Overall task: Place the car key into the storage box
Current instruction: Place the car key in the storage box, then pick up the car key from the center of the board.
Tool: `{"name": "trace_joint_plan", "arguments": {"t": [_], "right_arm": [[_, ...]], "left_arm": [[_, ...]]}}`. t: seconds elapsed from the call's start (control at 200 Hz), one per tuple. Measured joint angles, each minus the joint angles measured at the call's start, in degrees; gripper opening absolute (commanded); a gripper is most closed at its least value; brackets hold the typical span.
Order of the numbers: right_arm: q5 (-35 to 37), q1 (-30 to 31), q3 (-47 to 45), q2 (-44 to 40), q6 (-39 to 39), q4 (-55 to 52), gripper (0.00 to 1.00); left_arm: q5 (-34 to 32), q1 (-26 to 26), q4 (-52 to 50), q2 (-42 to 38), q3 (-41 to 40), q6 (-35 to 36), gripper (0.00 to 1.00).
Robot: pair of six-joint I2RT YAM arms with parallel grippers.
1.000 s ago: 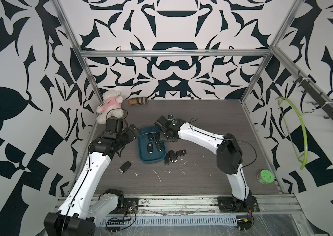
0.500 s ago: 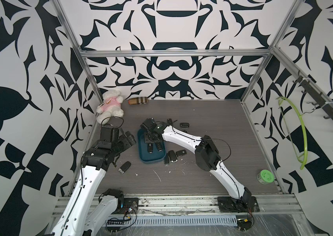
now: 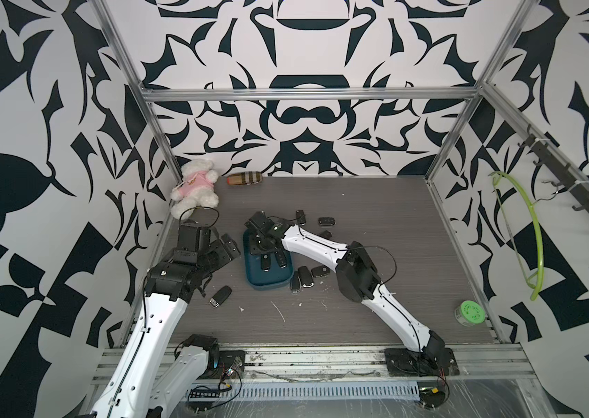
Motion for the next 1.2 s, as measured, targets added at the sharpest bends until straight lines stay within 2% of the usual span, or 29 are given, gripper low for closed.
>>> {"name": "trace_joint_plan", "arguments": {"t": [0.195,0.48,0.62,0.84,1.12,1.2], "right_arm": [[-0.3,0.0,0.7,0.1,-0.3,0.1,0.56],[-0.6,0.0,0.7,-0.3,-0.8,0.1,0.60],[-0.5,0.0,-1.1,-3.4,-0.8,0.2,0.60],[0.7,-0.7,-9.3,-14.9,0.0,0.9,0.65],[4.0,-4.8,-27.1,-28.8,2.7,3.2,0.86],[5.2,-6.5,-31.9,-31.2,4.3,3.1,1.00]], "left_arm": [[0.0,0.0,0.0,0.0,0.0,0.0,0.99],[0.3,0.0,0.3,0.7,0.0,0.0,0.99],[0.9,0.0,1.1,1.8,0.0,0.0,0.99],[2.9,0.0,3.9,4.1,0.0,-0.2,0.99],[11.0,0.0,12.0,8.9,0.0,-0.4,0.99],[14.1,-0.2,15.0,11.8,0.0,-0.7,0.99]]}}
